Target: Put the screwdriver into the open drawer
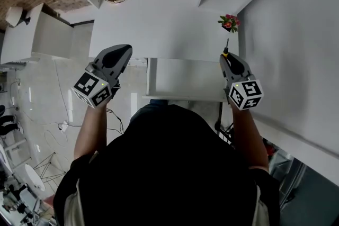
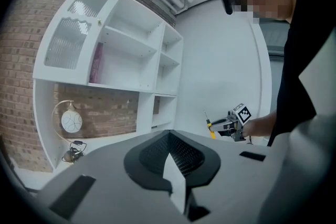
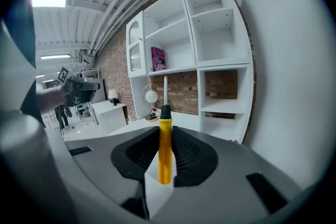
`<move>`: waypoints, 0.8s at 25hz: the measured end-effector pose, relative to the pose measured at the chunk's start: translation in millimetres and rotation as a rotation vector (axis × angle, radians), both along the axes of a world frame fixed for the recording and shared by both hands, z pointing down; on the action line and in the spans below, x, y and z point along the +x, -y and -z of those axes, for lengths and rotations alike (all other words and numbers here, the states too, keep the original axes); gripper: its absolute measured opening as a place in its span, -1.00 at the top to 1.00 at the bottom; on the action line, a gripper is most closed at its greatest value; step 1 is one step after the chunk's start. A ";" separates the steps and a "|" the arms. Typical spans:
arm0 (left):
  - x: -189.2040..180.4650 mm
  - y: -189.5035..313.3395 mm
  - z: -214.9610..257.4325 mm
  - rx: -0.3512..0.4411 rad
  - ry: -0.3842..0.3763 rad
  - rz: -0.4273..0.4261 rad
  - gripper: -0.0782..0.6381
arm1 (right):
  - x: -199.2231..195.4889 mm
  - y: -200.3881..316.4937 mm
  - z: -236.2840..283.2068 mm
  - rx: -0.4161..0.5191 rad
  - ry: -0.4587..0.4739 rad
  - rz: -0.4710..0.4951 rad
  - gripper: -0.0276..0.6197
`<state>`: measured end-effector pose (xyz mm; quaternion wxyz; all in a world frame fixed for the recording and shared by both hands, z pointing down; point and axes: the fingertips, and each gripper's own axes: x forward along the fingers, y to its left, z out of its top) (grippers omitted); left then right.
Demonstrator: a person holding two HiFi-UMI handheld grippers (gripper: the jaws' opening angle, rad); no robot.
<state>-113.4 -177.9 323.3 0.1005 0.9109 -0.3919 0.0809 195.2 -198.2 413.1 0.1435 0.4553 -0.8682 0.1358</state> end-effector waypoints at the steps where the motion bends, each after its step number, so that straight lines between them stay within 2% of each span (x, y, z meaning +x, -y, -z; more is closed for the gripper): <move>1: -1.2 1.0 -1.4 -0.002 -0.002 0.002 0.74 | -1.3 1.1 -3.5 -0.003 -0.007 0.003 0.66; 10: -11.3 4.4 -16.6 -0.030 -0.003 0.016 0.74 | -27.3 5.7 -28.0 -0.006 -0.078 0.064 0.66; 20: -29.9 11.7 -40.7 -0.078 -0.026 0.041 0.74 | -40.1 5.9 -77.0 -0.076 -0.124 0.101 0.66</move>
